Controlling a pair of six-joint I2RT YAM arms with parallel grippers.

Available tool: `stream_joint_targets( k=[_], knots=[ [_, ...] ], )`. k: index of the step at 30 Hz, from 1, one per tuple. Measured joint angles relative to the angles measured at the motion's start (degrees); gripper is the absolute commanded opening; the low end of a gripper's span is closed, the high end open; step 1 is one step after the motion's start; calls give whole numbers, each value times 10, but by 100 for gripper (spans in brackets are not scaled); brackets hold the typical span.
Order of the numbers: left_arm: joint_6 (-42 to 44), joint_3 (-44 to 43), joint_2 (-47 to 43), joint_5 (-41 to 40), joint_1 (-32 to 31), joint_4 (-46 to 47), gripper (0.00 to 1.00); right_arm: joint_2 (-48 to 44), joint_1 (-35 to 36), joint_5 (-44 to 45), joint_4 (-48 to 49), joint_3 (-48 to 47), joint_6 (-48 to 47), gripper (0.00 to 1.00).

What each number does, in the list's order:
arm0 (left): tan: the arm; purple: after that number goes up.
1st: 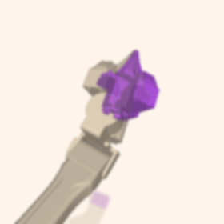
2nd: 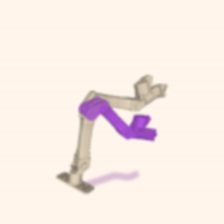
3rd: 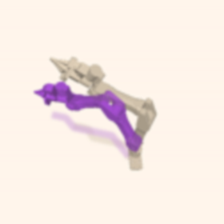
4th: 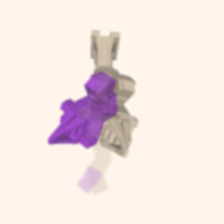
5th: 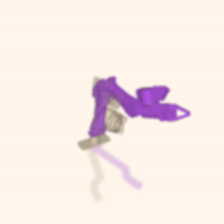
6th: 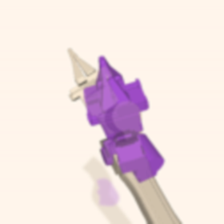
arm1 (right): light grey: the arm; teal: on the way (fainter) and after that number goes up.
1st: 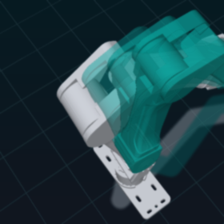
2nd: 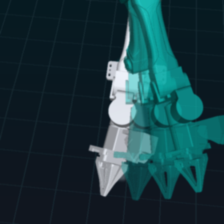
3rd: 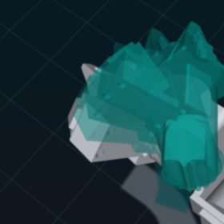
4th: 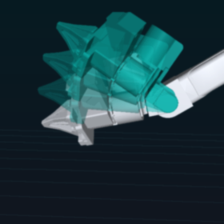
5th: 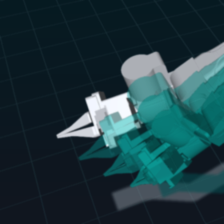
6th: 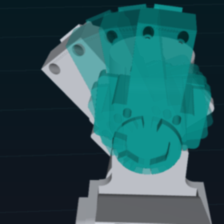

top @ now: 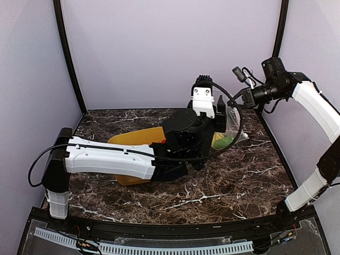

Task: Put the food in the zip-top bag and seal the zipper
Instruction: Place the fake vegetable in the zipper food storage bag, then adjust the zipper food storage bag at the center of the board.

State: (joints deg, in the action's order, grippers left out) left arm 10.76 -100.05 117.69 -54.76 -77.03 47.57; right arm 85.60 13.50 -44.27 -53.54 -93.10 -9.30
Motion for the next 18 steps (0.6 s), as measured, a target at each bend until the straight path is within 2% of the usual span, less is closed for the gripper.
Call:
stream_joint_targets(
  k=[6,11,13,15,16,18],
  knots=[
    [-147,15,-51,-24,8,-154,51,0,13,23,8,0,-5,0],
    [-259,-2,-50,3,28,-288,49,0,29,37,8,0,-9,0],
    [-310,-7,-50,28,42,-330,43,0,31,41,8,0,-10,0],
    [-357,-10,-50,56,60,-364,33,0,33,44,8,0,-11,0],
    [-376,-10,-49,68,70,-377,25,0,33,47,8,0,-12,0],
    [-406,-11,-47,94,86,-393,18,0,34,50,8,0,-12,0]
  ],
)
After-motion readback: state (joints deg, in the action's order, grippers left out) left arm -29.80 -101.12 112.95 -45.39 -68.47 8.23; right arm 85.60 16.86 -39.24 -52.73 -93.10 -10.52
